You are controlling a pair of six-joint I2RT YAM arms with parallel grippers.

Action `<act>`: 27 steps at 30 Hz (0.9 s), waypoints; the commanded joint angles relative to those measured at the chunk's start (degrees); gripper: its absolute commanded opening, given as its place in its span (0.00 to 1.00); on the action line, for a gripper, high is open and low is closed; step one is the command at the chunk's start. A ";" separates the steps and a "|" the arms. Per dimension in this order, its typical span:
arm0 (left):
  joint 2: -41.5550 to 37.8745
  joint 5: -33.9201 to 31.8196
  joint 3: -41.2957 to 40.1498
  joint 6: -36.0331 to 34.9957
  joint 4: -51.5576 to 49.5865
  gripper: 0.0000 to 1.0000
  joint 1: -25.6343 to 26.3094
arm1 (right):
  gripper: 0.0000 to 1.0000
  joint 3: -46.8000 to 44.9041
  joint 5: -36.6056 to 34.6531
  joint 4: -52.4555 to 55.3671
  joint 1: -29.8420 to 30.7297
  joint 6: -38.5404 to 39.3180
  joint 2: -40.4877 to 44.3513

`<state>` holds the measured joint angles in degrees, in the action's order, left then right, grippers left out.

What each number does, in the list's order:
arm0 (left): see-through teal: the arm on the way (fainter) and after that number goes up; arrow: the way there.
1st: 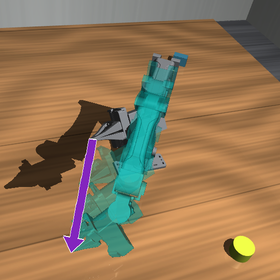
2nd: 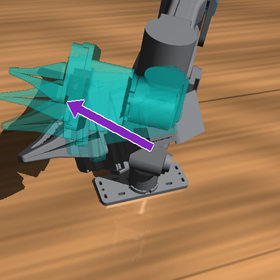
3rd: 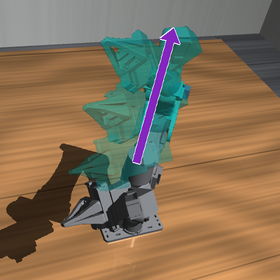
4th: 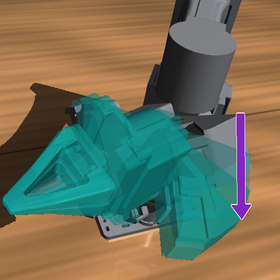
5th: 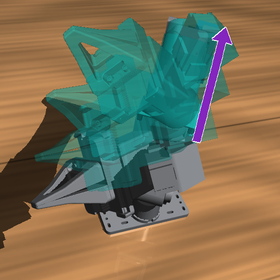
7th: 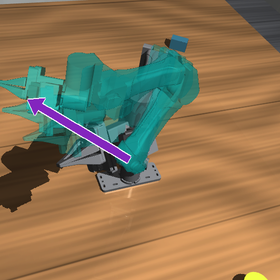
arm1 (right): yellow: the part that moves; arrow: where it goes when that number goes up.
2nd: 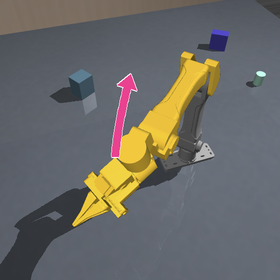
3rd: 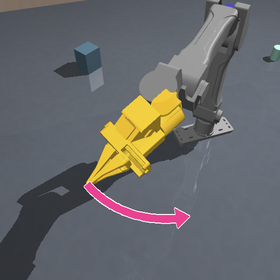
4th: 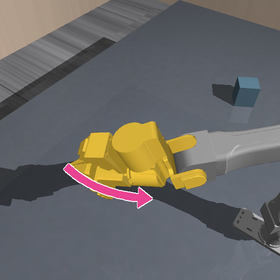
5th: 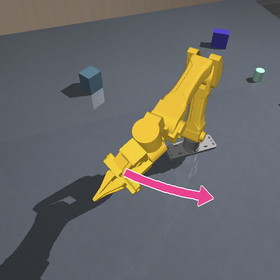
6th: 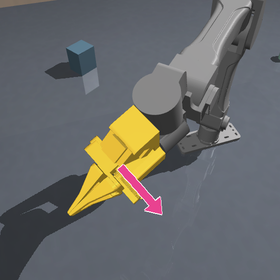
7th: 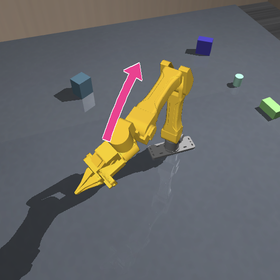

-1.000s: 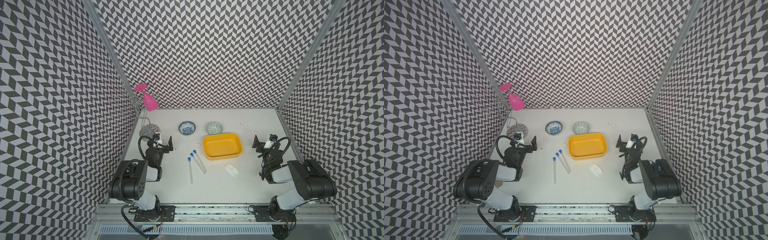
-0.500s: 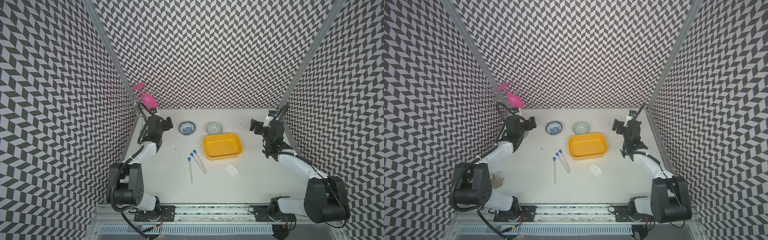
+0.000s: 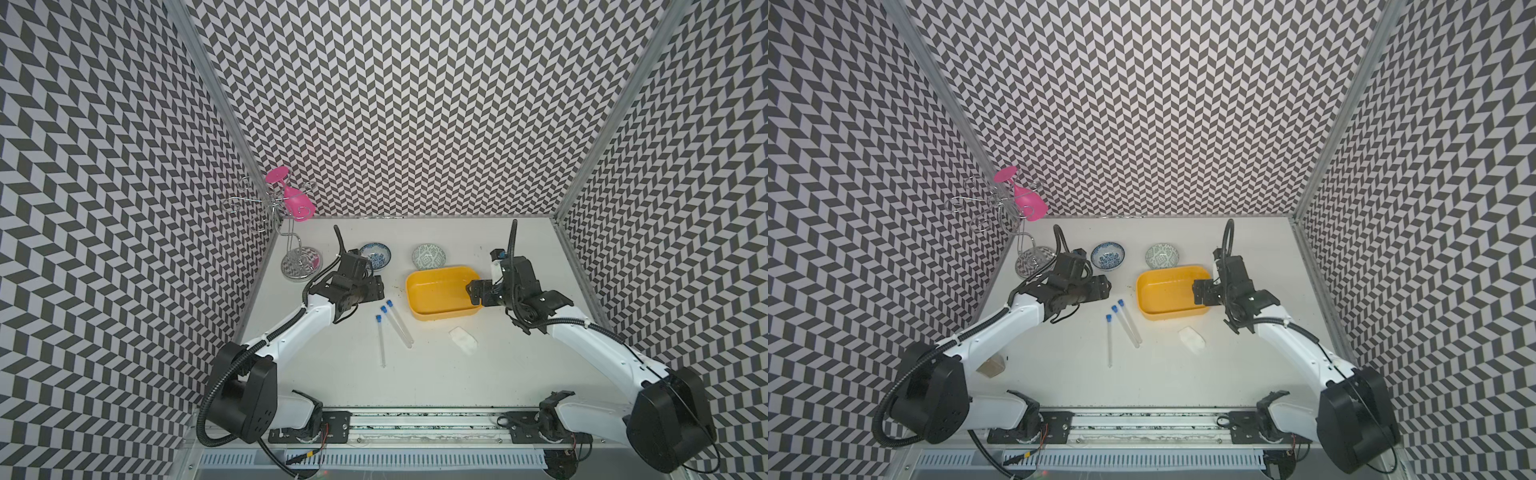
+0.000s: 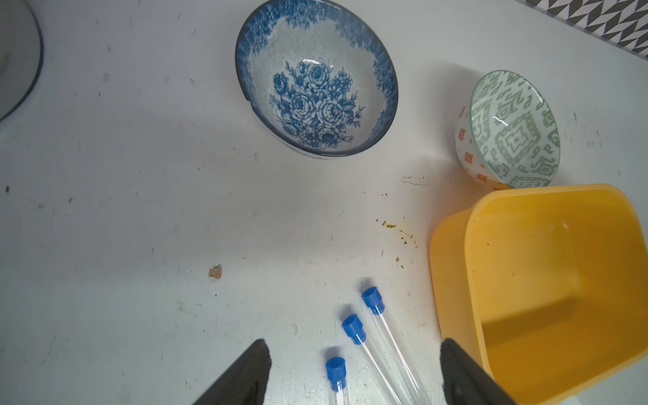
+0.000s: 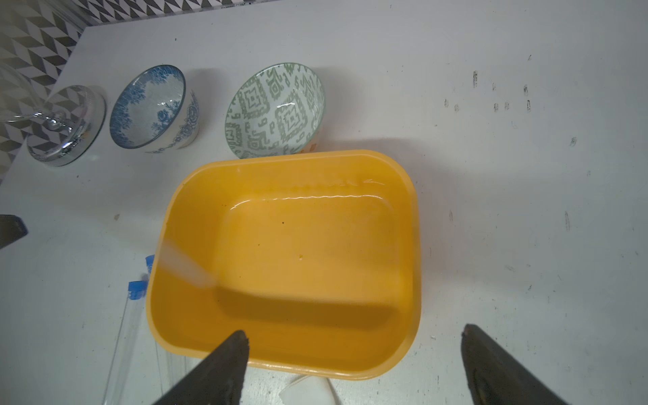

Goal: Wipe the exteriors of test tubes
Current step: Pick up the test tube at the center of the board.

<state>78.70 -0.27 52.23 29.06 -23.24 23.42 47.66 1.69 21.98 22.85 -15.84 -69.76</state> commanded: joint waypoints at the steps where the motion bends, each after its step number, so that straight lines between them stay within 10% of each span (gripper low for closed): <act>1: -0.17 -0.47 -0.65 2.95 -4.15 0.76 1.97 | 0.91 -0.83 3.46 0.66 1.14 -2.54 1.54; 27: 9.33 -1.19 -7.18 7.50 -0.22 0.55 8.40 | 0.80 -10.32 5.51 -0.13 9.79 -7.74 3.48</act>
<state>86.43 0.14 43.40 35.66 -23.62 31.29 38.50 6.92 22.74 32.03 -22.63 -67.40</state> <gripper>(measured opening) 0.563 0.806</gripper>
